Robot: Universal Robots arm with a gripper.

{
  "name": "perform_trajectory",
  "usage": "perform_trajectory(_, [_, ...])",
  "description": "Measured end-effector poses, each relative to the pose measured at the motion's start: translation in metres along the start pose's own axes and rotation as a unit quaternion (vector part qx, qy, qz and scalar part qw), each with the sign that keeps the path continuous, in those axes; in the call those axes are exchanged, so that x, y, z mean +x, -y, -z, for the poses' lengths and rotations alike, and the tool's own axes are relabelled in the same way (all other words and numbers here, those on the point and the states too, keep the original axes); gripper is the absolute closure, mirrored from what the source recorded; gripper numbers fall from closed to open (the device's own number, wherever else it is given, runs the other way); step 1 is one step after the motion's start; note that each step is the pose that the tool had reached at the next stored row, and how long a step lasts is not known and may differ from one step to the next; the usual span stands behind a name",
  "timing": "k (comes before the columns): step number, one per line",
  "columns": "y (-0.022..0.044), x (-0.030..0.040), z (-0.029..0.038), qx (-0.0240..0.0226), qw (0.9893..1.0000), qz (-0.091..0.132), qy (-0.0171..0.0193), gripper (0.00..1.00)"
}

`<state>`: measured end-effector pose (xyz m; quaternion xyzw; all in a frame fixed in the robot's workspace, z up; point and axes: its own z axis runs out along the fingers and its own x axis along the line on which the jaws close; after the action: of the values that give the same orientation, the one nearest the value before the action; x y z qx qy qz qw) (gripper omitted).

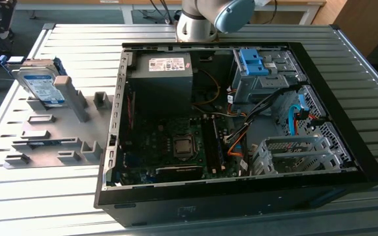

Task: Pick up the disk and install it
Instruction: 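Pick up the disk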

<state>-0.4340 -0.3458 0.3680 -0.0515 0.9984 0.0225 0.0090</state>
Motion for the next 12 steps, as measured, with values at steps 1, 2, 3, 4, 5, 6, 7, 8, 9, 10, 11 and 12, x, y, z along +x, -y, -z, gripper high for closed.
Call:
perform_trajectory(1, [0.0000,0.0000,0.0000,0.0000,1.0000,0.001,-0.0001,0.89])
perform_trajectory(2, [0.0000,0.0000,0.0000,0.0000,1.0000,0.003,-0.0001,0.89])
perform_trajectory(3, [0.0000,0.0000,0.0000,-0.0001,1.0000,0.004,-0.0002,0.89])
perform_trajectory(4, [0.0000,0.0000,0.0000,-0.0001,1.0000,0.005,-0.0002,0.89])
perform_trajectory(5, [0.0000,0.0000,0.0000,-0.0001,1.0000,0.006,-0.0003,0.89])
perform_trajectory(6, [0.0000,0.0000,0.0000,-0.0001,1.0000,0.008,-0.0004,0.89])
perform_trajectory(7, [0.0000,0.0000,0.0000,-0.0002,1.0000,0.008,-0.0004,0.89])
perform_trajectory(8, [0.0000,0.0000,0.0000,-0.0002,1.0000,0.008,-0.0004,0.89])
perform_trajectory(9, [0.0000,0.0000,0.0000,-0.0002,1.0000,0.009,-0.0004,0.89])
perform_trajectory(10, [0.0000,0.0000,0.0000,-0.0002,1.0000,0.009,-0.0004,0.89])
perform_trajectory(11, [0.0000,0.0000,0.0000,-0.0002,1.0000,0.009,-0.0004,0.89])
perform_trajectory(12, [0.0000,0.0000,0.0000,-0.0002,1.0000,0.009,-0.0004,0.89])
